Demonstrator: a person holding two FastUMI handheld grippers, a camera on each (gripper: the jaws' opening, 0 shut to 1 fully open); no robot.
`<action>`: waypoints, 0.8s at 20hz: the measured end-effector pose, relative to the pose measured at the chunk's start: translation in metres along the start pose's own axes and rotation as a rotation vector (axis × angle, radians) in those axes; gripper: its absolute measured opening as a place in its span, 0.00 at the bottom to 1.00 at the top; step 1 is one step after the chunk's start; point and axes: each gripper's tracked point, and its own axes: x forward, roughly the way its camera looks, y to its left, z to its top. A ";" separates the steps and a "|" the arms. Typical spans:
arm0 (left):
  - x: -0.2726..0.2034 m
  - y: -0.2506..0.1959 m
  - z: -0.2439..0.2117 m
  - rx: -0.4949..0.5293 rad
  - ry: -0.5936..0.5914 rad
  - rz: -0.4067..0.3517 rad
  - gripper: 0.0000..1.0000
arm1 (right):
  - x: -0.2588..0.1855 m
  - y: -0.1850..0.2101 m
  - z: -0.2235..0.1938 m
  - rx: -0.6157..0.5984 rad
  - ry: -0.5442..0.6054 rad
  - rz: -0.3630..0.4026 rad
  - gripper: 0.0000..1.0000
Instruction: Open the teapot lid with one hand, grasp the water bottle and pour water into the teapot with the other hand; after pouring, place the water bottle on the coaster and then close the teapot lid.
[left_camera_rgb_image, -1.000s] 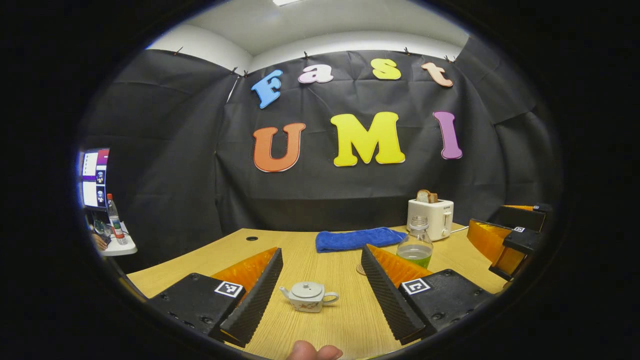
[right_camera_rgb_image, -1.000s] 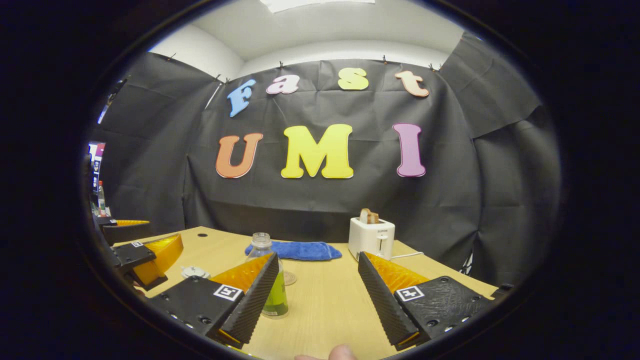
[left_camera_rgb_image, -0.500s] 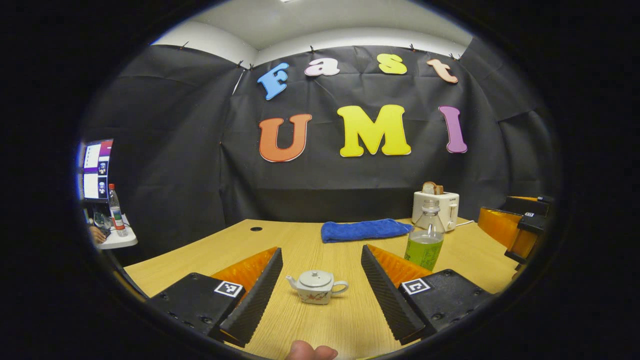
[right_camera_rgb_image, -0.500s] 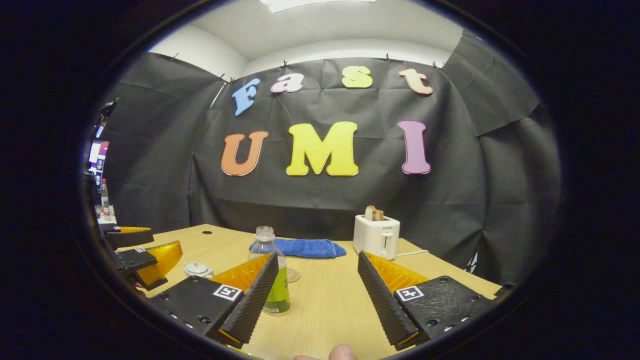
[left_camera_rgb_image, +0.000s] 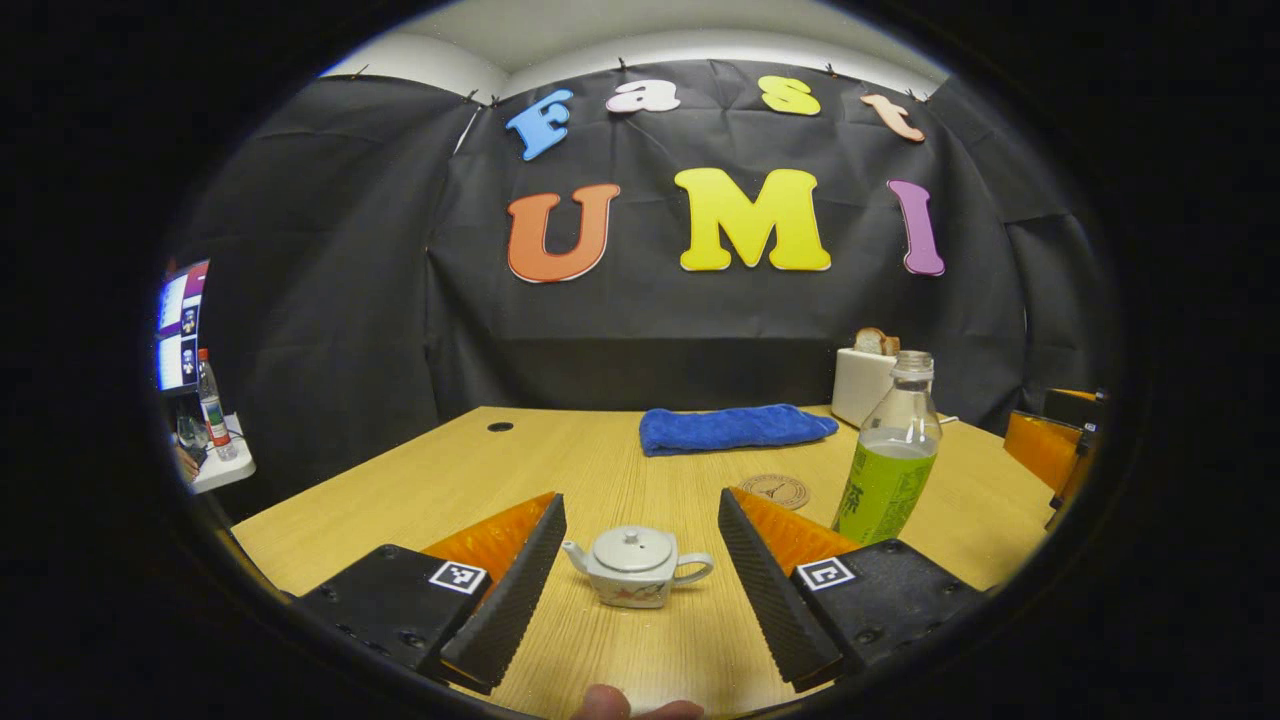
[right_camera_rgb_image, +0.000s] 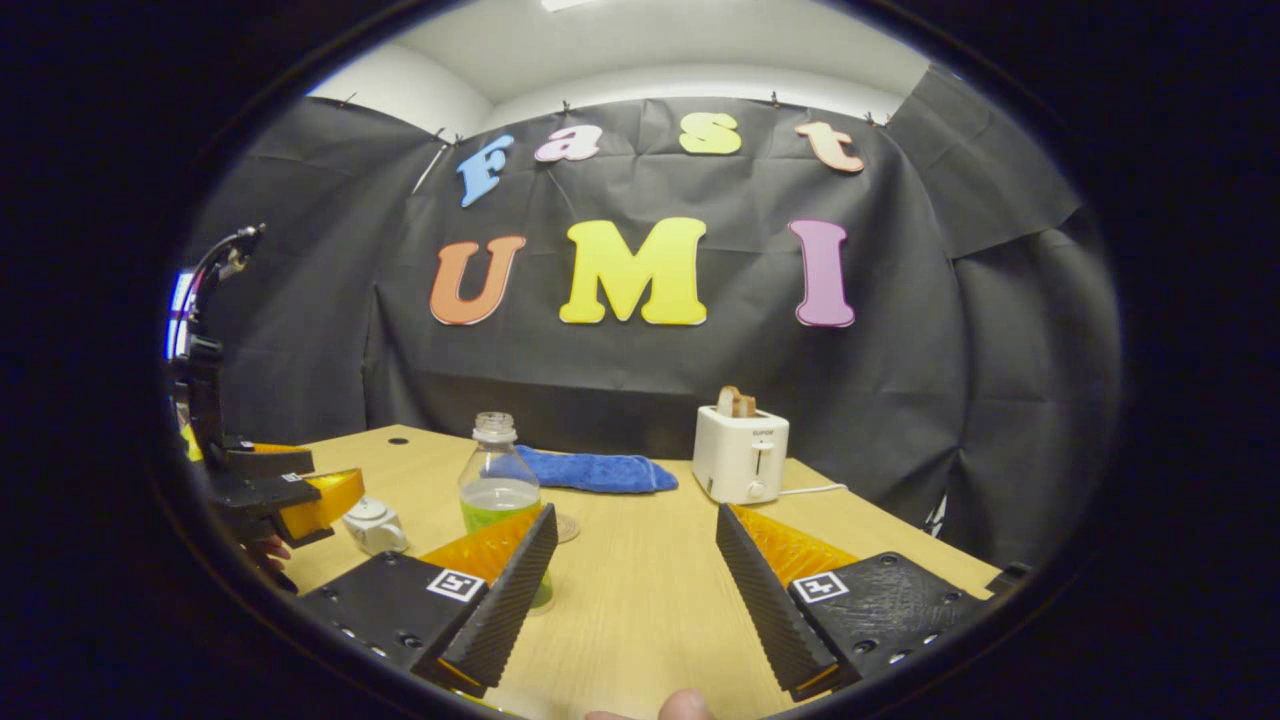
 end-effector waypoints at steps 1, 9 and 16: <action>0.006 0.001 -0.004 -0.008 0.017 -0.003 0.96 | 0.001 -0.003 0.001 -0.001 0.001 -0.006 0.95; 0.033 0.006 -0.028 -0.005 0.122 0.020 0.62 | 0.014 -0.020 -0.014 0.019 0.057 -0.037 0.95; 0.040 0.007 -0.032 -0.011 0.132 0.044 0.20 | 0.020 -0.020 -0.021 0.014 0.075 -0.031 0.95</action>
